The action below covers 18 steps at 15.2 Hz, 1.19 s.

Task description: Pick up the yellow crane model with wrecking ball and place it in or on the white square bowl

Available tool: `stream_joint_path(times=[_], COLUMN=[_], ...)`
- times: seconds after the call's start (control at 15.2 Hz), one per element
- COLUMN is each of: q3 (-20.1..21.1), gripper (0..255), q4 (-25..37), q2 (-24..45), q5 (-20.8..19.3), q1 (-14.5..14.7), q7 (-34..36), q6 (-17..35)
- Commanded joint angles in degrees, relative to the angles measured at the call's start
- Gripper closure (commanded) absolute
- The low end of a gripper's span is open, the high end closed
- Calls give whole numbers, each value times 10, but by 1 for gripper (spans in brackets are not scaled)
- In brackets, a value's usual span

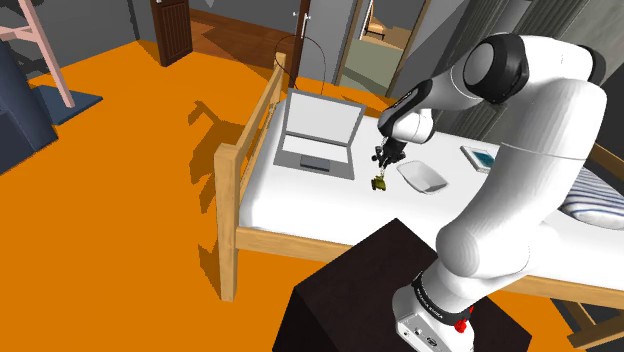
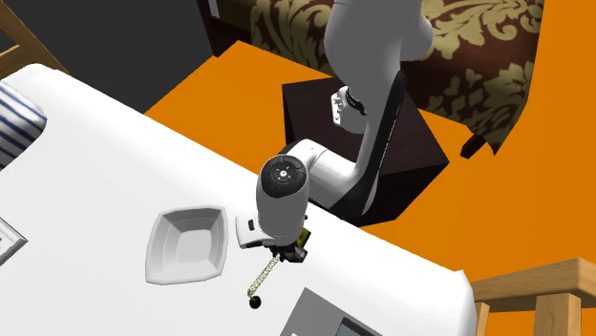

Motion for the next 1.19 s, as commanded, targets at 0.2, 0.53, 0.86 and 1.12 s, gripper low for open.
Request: stream_joint_path(times=[0.2,0.53,0.86,1.12], q3=[-12,-21,-30,-38], gripper=[255,255,255,255], q4=[0,4,28,67], q2=[-34,-65,-59,-32], q5=[-19,-37,-23,2], q1=[9,15,-15,-59], q7=[14,26,-23,-89], q6=[-34,-67,-86,-102])
